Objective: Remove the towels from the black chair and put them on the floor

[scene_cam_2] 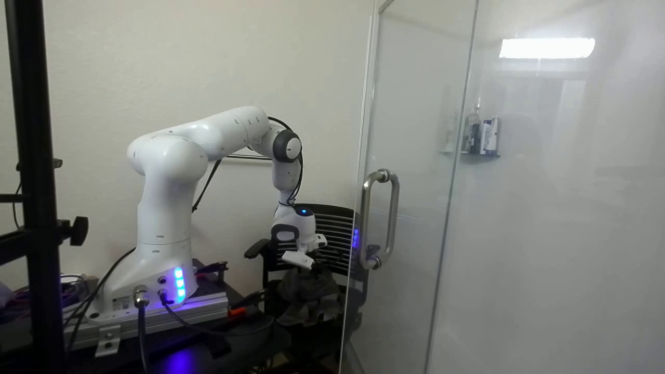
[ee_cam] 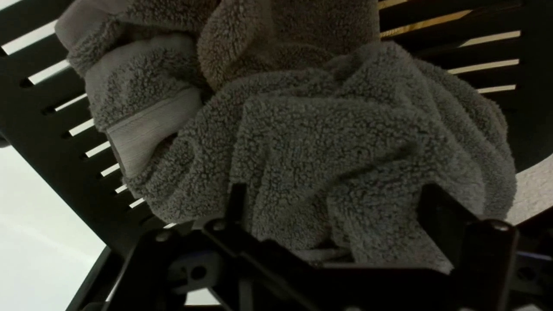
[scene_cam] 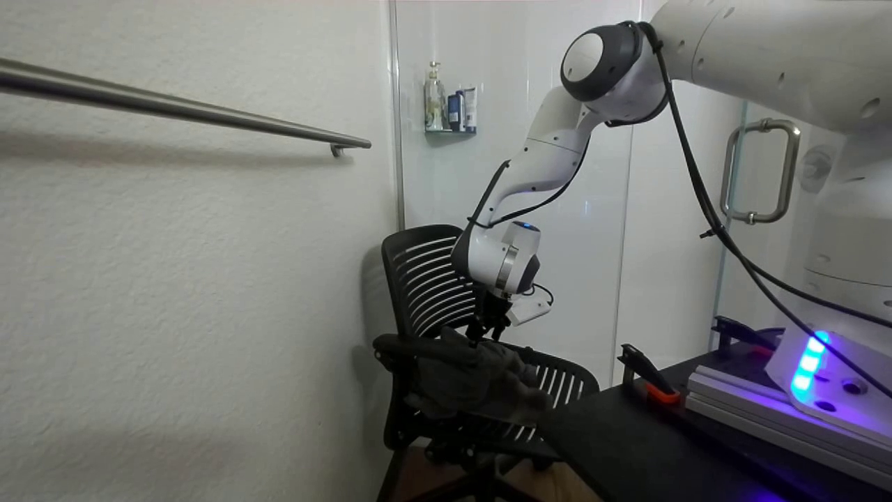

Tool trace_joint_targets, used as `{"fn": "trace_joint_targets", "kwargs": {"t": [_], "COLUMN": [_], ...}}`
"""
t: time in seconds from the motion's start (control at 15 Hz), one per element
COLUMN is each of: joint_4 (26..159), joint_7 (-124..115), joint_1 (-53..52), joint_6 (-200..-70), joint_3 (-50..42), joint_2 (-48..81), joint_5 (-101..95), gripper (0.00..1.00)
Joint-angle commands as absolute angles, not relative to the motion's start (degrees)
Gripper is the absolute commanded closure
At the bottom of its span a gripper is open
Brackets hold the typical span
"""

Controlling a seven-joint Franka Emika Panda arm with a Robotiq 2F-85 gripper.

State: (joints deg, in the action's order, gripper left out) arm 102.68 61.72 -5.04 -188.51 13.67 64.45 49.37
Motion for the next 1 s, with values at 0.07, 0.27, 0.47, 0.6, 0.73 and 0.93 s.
{"fn": "trace_joint_targets", "kwargs": {"t": [0.07, 0.27, 0.47, 0.6, 0.73, 0.93], "joint_4": [99.0, 98.54, 98.89, 99.21, 99.55, 101.06], "joint_7": [63.56, 63.44, 63.44, 63.33, 63.21, 63.35], "joint_1": [-1.06, 0.46, 2.09, 2.96, 4.24, 9.37], "joint_6": [-187.74, -187.88, -188.14, -187.96, -187.64, -181.89], "joint_3": [17.68, 19.12, 20.56, 21.24, 22.37, 26.55], "joint_2": [66.86, 67.2, 67.54, 67.71, 67.84, 67.03], "joint_5": [46.43, 45.65, 45.05, 45.08, 45.28, 45.61], "gripper": [0.33, 0.55, 0.76, 0.9, 1.0, 1.0]}}
